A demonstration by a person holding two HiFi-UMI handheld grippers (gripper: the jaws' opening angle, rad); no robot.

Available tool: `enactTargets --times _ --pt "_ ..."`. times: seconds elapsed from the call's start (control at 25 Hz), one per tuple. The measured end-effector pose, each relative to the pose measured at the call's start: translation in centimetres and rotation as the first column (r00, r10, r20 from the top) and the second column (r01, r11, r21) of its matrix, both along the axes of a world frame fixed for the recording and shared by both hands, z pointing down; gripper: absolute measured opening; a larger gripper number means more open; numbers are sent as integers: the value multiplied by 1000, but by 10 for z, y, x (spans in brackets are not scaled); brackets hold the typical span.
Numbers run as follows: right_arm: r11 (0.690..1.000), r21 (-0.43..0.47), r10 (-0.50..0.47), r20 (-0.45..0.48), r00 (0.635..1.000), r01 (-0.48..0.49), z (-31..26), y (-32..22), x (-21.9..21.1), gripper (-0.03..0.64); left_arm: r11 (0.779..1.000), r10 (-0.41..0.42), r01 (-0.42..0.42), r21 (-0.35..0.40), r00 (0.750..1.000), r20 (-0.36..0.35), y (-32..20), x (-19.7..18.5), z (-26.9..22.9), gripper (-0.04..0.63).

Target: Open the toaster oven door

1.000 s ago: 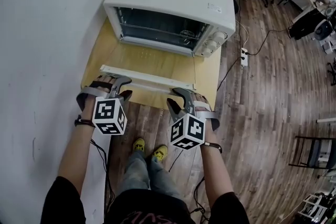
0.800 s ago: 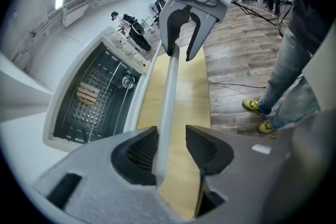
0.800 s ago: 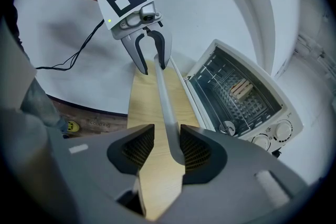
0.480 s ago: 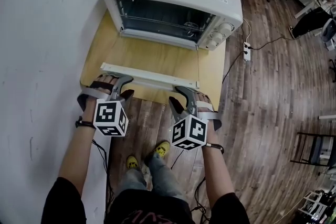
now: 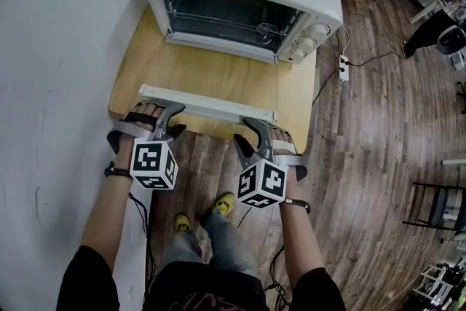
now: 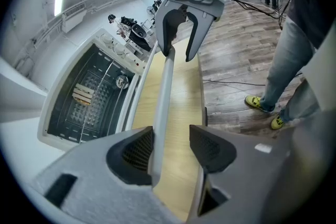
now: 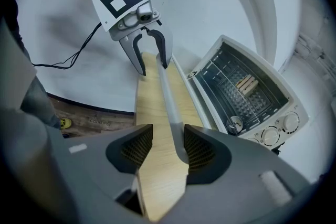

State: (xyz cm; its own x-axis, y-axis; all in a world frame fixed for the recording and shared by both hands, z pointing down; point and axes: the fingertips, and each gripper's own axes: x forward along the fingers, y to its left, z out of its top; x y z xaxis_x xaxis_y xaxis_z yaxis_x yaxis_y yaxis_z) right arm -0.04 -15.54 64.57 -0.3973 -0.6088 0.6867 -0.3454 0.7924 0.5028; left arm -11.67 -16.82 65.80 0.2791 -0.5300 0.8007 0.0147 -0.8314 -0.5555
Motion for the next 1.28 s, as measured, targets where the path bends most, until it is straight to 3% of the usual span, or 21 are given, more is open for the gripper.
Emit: enactTargets --times 0.44,1.28 --pt "1000 -8 -6 -4 1000 6 20 8 -2 199 1000 8 -8 0 1000 24 10 -1 24 267" --pt "1000 -18 0 -20 1000 -1 40 12 -3 201 999 19 -20 45 1000 13 13 -2 47 288"
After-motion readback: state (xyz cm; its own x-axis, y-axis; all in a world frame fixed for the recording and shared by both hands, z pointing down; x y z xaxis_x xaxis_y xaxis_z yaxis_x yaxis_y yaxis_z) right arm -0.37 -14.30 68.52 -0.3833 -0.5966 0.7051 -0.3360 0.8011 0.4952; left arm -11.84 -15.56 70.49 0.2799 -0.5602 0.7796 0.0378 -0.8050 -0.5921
